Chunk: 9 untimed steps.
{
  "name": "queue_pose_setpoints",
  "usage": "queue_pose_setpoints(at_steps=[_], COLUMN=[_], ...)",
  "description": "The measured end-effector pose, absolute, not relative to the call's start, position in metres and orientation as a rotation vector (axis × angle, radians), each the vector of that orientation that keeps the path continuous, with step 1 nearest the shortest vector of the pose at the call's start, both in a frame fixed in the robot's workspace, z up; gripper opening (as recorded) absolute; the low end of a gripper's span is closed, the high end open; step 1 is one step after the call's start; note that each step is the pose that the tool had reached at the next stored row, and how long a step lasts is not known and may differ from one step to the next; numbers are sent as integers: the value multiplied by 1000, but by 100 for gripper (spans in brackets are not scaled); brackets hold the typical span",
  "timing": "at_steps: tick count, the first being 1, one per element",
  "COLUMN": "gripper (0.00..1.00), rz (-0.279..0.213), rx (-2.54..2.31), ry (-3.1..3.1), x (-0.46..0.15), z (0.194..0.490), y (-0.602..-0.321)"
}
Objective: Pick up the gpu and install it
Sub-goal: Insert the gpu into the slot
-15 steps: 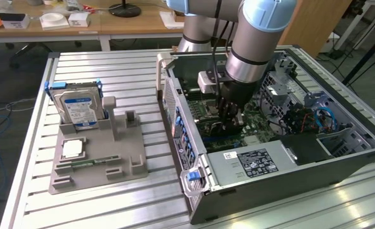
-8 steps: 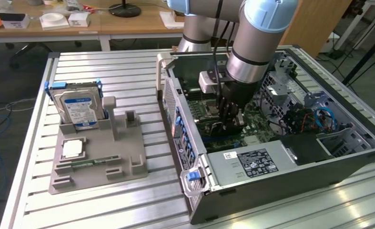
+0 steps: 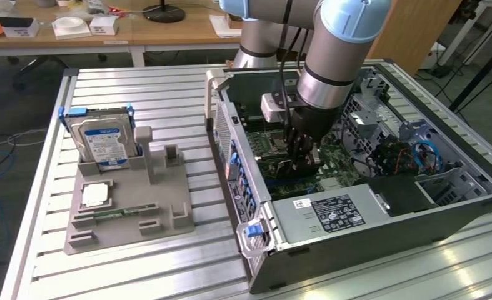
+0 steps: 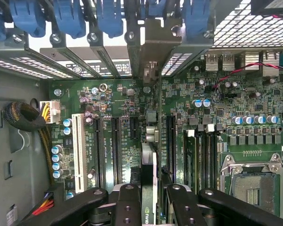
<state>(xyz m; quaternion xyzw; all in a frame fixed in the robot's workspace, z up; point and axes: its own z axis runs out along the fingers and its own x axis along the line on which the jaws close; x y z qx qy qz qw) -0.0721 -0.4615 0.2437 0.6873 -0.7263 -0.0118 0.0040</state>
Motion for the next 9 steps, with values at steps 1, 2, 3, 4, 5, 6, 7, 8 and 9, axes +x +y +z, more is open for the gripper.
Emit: queue_pose_setpoints(at_steps=[1, 2, 3, 4, 5, 6, 7, 8, 9], gripper=[26, 26, 26, 26, 26, 26, 26, 26, 26], rz=[-37, -37, -37, -37, -37, -37, -37, -37, -37], rx=[2154, 2154, 2154, 2154, 2154, 2154, 2154, 2154, 2155], ry=[-2276, -2276, -2276, -2276, -2276, -2276, -2276, -2277, -2277], x=[-72, -72, -72, -72, -72, -72, -72, -72, -72], z=[244, 244, 244, 244, 244, 244, 244, 245, 246], y=[-461, -461, -461, -461, -461, -461, -461, -461, -461])
